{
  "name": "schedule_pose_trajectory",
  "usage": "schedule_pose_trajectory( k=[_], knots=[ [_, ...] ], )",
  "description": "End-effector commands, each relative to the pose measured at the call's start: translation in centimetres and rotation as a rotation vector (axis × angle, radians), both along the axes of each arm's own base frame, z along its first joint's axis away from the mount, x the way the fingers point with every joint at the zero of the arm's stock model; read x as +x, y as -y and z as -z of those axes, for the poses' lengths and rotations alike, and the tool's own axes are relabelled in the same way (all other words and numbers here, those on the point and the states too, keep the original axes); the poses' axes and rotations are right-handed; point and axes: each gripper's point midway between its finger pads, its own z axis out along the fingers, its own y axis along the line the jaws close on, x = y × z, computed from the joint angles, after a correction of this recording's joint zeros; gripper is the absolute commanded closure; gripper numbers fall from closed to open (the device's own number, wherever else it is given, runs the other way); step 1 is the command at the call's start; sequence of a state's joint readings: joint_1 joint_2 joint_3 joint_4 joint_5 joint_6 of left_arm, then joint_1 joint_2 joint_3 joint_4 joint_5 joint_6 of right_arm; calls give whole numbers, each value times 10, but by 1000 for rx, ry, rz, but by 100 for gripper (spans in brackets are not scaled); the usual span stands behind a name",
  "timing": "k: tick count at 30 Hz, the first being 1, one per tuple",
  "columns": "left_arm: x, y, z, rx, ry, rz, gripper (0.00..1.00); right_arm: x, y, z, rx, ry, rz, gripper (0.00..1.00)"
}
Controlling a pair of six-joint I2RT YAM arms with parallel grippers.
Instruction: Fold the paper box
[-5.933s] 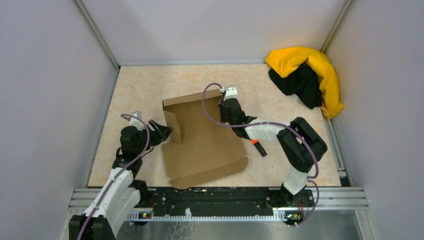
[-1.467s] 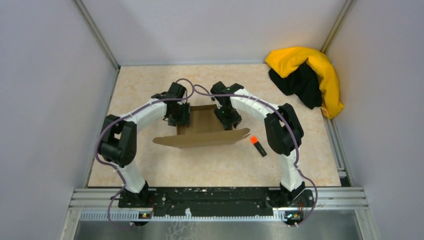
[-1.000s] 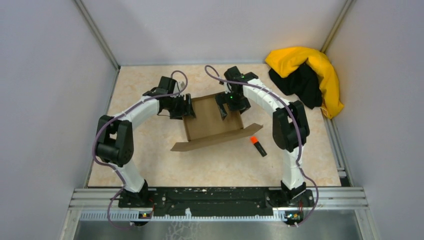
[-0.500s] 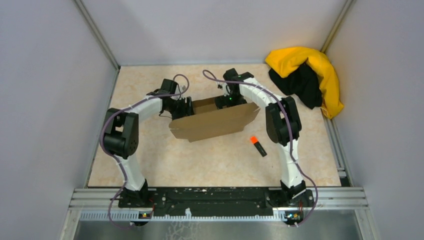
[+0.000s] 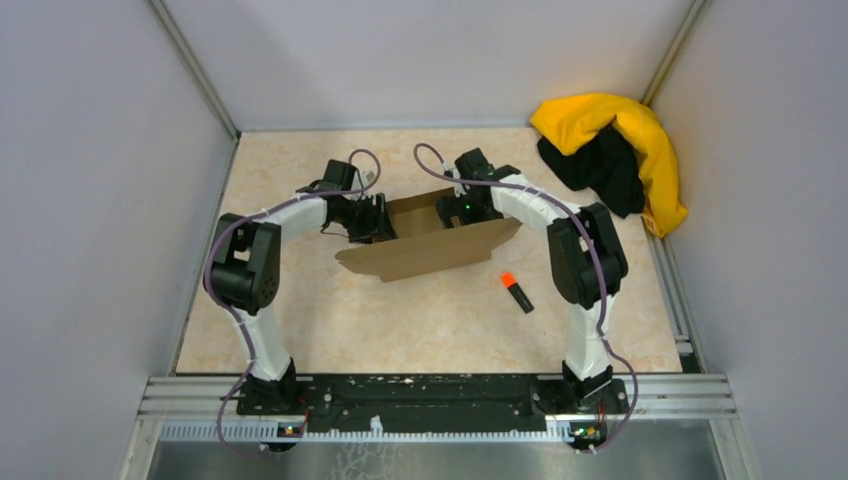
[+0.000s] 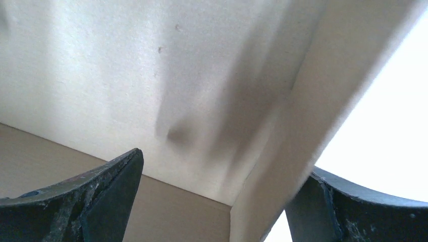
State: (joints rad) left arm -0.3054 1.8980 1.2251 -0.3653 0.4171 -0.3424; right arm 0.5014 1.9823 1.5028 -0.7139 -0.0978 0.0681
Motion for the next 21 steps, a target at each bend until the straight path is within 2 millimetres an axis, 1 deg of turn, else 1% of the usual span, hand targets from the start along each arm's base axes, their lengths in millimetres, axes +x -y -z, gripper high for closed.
schedule_pose_trajectory(
  k=[1,5,8,9,11,15,16,19,21],
  knots=[
    [-5,19,-4,-88,12,60,32,33,-51,-67,245,204,-43,1],
    [-7,18,-4,-83,14,63,31,22,-53,-77,241,121,-76,1],
    [-5,18,-7,-82,20,68,31,9,-62,-88,295,40,-132,1],
    [-4,18,-9,-80,25,70,32,3,-63,-84,296,-7,-150,1],
    [-2,18,-11,-78,28,74,33,-4,-62,-83,284,-53,-176,1],
    [2,19,-21,-76,50,80,37,-6,-44,-71,201,-43,-135,1],
    [3,20,-25,-83,60,83,40,-6,-41,-69,188,-33,-124,1],
    [7,23,-35,-97,81,93,42,-5,-36,-59,189,-10,-93,1],
    [9,24,-41,-102,96,99,48,-6,-37,-50,206,-9,-81,7]
  ],
)
